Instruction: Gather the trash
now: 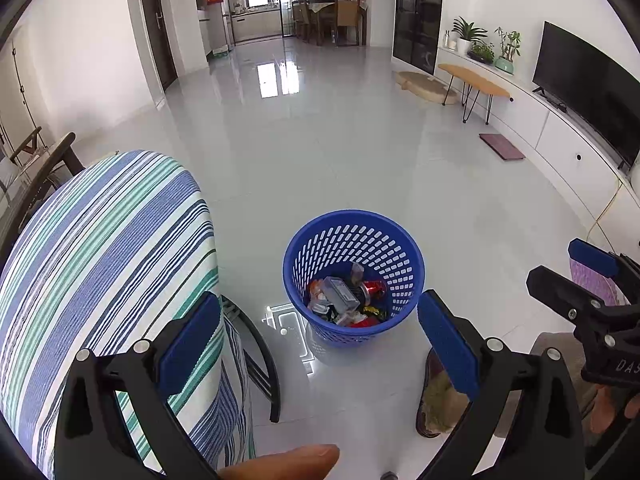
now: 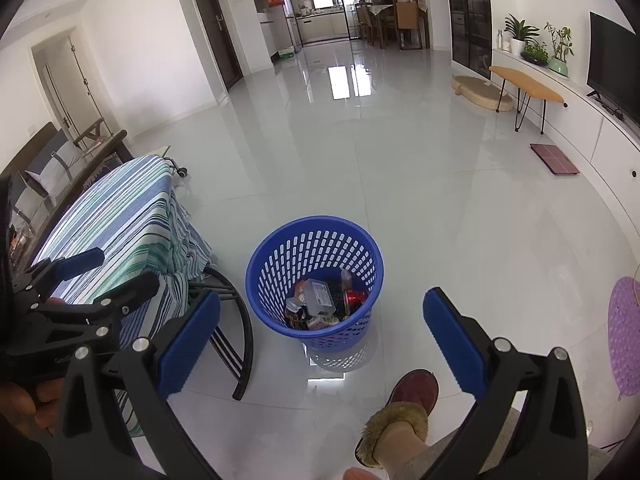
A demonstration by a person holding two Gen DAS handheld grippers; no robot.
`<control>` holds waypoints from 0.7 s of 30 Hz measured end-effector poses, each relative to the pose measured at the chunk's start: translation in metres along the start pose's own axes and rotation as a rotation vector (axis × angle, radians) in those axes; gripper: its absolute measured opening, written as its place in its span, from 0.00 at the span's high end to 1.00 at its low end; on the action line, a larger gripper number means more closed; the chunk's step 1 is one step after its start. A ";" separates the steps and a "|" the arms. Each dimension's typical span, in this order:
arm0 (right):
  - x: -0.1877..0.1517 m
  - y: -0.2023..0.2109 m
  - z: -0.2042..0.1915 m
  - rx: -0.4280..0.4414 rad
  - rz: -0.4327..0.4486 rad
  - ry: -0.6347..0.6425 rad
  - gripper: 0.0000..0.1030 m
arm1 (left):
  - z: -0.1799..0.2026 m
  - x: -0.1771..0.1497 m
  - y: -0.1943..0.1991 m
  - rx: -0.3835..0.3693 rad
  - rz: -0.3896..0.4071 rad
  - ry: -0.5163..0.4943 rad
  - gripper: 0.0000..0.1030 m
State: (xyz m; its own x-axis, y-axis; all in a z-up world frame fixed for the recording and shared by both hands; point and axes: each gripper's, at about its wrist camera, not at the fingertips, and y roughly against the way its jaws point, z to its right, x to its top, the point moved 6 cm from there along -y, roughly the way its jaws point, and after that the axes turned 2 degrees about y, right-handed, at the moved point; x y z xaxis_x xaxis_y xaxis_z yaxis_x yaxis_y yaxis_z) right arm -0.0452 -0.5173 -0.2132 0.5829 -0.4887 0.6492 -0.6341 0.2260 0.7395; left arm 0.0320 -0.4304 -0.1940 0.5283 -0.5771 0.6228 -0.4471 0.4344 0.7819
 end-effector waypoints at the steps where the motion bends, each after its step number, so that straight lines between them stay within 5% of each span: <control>1: -0.001 0.000 -0.001 -0.003 -0.004 0.005 0.05 | 0.000 0.000 0.000 0.000 -0.002 0.001 0.05; 21: -0.008 -0.007 -0.004 -0.028 -0.049 0.033 0.05 | 0.007 0.000 -0.009 0.008 -0.034 -0.007 0.05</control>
State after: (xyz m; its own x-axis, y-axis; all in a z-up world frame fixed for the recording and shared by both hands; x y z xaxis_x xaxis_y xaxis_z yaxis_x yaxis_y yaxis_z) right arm -0.0436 -0.5113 -0.2228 0.6294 -0.4721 0.6172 -0.5900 0.2266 0.7749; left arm 0.0314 -0.4388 -0.2011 0.5377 -0.5964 0.5959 -0.4350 0.4092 0.8021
